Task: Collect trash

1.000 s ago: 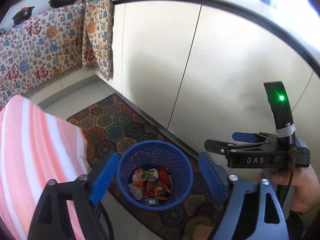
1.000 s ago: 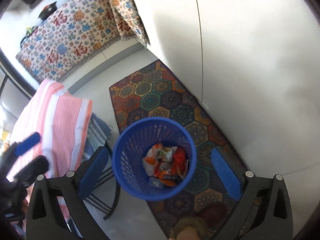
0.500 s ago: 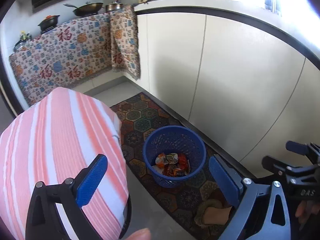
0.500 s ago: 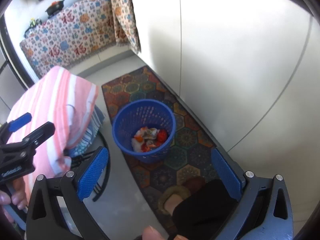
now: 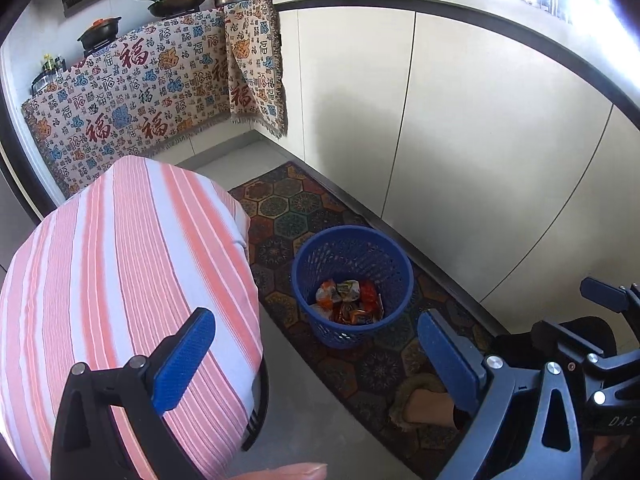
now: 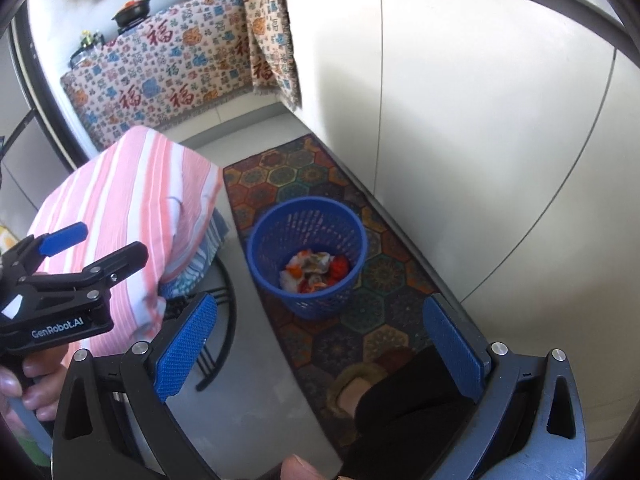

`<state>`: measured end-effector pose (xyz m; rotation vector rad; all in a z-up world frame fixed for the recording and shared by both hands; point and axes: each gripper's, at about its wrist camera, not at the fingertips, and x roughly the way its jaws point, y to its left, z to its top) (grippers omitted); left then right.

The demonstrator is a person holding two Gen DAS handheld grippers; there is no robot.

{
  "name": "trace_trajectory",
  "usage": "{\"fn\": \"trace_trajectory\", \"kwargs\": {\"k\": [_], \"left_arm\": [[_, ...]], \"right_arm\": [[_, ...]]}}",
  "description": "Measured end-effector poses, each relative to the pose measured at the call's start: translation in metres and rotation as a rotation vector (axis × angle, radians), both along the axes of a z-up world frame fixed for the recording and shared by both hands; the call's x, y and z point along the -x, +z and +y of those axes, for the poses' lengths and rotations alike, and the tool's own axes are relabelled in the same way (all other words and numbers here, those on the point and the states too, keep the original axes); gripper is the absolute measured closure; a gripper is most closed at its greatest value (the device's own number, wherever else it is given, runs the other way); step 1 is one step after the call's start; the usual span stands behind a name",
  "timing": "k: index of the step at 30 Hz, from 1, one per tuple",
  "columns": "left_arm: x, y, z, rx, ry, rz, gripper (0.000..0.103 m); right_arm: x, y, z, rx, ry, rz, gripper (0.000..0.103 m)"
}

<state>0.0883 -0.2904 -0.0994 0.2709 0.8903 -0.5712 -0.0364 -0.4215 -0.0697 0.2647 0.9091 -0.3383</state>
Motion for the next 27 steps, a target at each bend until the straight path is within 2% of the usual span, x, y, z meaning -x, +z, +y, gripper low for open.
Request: {"fn": "trace_trajectory", "kwargs": {"k": [27], "left_arm": [[0.0064, 0.0019, -0.0050, 0.003, -0.004, 0.005, 0.000]], "right_arm": [[0.0049, 0.0009, 0.0029, 0.003, 0.007, 0.005, 0.000]]}}
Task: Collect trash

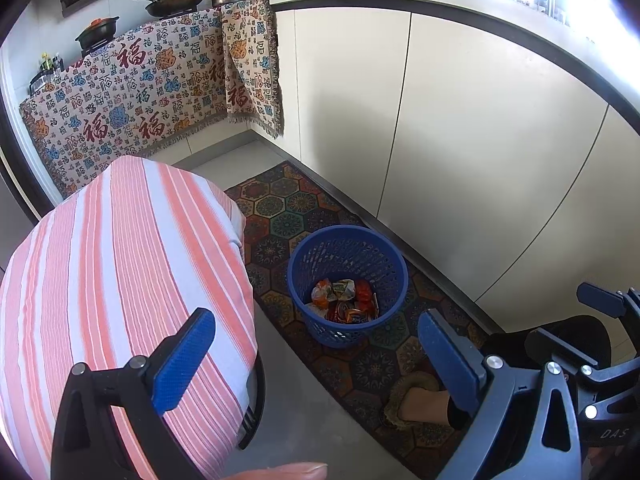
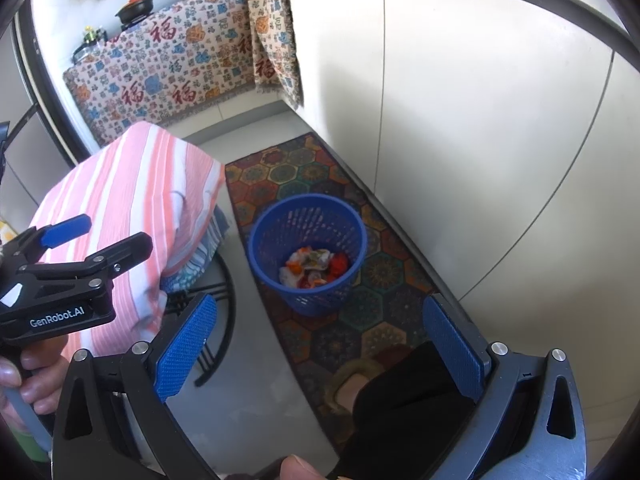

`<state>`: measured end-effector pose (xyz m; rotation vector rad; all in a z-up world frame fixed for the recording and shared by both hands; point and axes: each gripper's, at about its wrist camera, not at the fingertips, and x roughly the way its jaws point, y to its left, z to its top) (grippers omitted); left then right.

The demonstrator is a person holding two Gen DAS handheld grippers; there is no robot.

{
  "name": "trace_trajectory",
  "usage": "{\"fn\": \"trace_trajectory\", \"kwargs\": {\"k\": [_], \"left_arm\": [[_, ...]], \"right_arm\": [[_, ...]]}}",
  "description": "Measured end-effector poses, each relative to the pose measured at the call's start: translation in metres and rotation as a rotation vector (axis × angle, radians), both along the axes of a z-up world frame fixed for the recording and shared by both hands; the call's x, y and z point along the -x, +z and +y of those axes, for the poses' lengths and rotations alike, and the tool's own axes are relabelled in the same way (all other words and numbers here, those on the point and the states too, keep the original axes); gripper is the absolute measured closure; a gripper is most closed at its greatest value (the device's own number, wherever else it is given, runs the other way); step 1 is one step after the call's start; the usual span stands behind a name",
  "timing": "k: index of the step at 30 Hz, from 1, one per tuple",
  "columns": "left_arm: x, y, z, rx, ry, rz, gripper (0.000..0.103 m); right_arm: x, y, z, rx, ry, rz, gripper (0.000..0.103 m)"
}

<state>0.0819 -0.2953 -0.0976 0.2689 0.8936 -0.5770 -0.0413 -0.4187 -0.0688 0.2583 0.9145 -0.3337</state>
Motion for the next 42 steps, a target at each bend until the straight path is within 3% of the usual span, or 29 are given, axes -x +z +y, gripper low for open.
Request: {"fn": "trace_trajectory", "kwargs": {"k": [42], "left_arm": [[0.0023, 0.0006, -0.0025, -0.007, -0.003, -0.006, 0.000]], "right_arm": [[0.0021, -0.0002, 0.0070, -0.011, 0.008, 0.000, 0.000]]}}
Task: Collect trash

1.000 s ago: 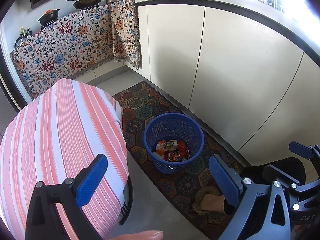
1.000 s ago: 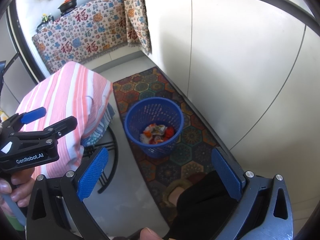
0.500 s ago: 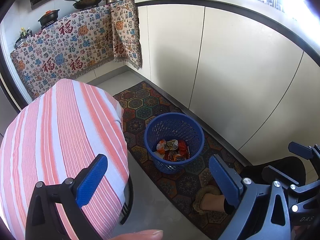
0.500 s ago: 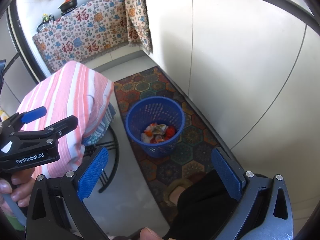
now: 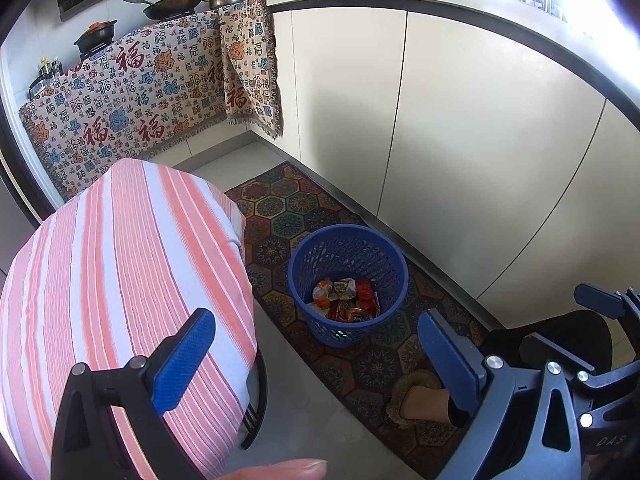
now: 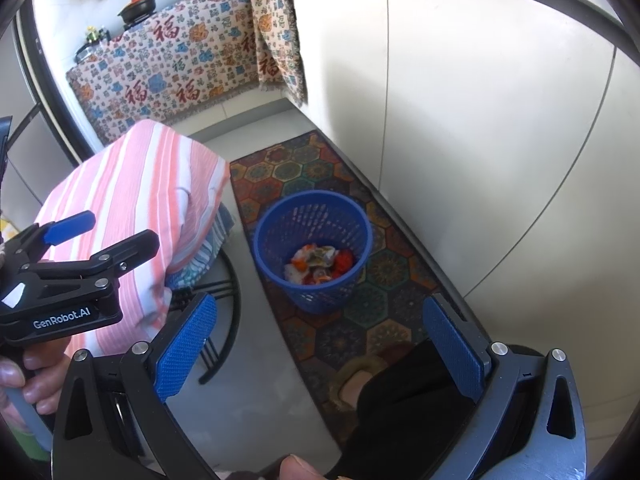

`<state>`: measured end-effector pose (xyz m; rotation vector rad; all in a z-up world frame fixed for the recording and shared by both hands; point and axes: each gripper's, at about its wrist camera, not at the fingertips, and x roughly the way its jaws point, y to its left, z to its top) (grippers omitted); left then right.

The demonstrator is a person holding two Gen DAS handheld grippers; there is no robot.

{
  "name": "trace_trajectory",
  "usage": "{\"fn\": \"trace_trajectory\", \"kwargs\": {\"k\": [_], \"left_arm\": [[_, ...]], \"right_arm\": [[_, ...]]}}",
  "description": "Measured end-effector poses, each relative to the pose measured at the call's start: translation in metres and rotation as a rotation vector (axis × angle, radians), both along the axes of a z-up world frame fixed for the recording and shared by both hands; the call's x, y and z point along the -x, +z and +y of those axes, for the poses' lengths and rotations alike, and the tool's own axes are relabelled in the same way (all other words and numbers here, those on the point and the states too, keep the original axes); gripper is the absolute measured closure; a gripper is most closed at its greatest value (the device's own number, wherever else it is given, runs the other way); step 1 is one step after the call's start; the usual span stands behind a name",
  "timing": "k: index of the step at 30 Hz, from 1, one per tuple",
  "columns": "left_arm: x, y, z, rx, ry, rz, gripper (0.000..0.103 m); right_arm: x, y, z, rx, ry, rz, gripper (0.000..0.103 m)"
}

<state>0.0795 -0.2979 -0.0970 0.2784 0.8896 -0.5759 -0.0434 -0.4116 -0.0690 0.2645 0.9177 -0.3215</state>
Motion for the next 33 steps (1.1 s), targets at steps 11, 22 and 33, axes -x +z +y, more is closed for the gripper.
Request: {"fn": "trace_trajectory", "kwargs": {"k": [11, 22, 33], "left_arm": [[0.0001, -0.0023, -0.0012, -0.005, -0.011, 0.002, 0.000], [0.0002, -0.0057, 0.0002, -0.010, -0.022, 0.006, 0.000], [0.0012, -0.0094, 0.0008, -0.016, -0.035, 0.008, 0.000]], "right_arm": [[-0.0001, -0.0024, 0.0000, -0.004, 0.000, 0.004, 0.000], [0.0001, -0.0058, -0.0006, -0.010, 0.003, 0.010, 0.000], [-0.0013, -0.0080, -0.0033, -0.018, 0.003, 0.015, 0.000]]}}
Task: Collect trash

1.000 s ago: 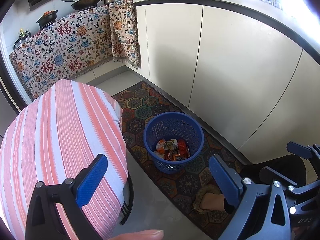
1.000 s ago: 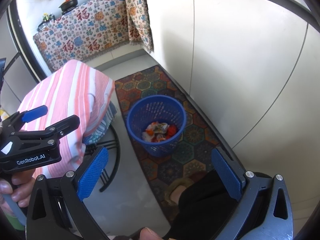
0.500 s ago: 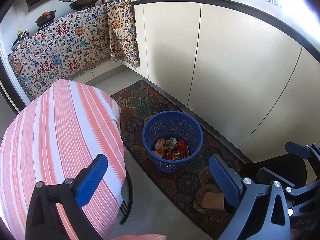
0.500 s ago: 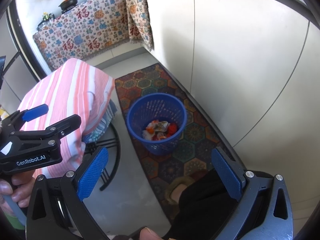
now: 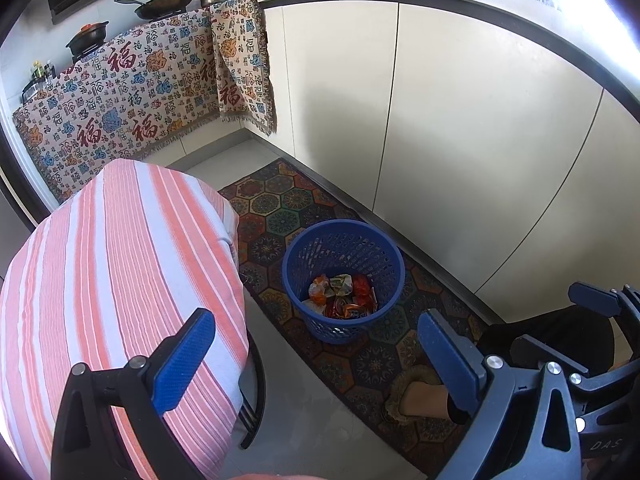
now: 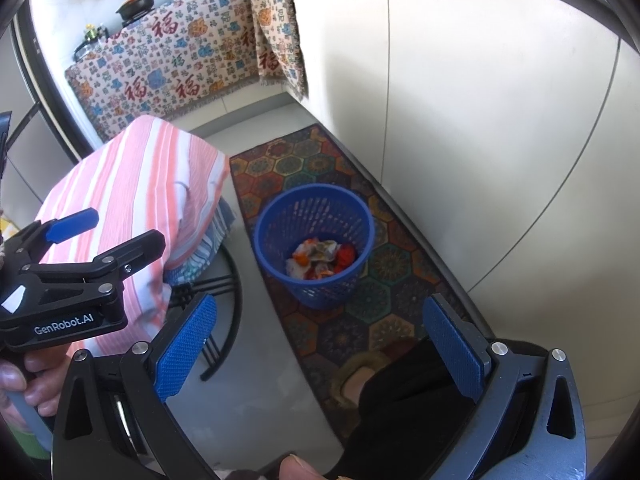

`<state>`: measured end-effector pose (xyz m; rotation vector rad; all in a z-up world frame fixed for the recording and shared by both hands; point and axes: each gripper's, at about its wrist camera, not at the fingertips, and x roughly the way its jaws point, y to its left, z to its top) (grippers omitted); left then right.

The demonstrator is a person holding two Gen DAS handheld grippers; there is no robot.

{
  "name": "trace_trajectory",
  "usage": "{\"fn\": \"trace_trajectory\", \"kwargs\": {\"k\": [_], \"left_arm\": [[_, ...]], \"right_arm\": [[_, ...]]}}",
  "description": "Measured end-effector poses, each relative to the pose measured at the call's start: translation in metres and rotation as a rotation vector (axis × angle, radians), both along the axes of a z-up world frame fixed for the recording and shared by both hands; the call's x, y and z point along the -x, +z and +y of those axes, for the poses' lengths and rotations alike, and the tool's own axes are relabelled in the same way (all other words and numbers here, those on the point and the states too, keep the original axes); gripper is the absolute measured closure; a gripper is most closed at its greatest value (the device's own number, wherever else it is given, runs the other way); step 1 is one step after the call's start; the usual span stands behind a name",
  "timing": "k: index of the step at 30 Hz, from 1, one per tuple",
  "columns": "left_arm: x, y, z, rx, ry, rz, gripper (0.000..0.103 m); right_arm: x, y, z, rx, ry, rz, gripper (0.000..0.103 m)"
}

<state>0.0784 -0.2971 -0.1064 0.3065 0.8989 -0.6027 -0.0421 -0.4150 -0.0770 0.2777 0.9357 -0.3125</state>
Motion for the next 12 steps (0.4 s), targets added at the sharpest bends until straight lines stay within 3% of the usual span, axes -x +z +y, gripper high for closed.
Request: {"fn": "trace_trajectory", "kwargs": {"k": [12], "left_arm": [[0.0010, -0.0004, 0.0053, 0.016, -0.003, -0.004, 0.000]], "right_arm": [[-0.0022, -0.0052, -0.0016, -0.005, -0.009, 0.014, 0.000]]}}
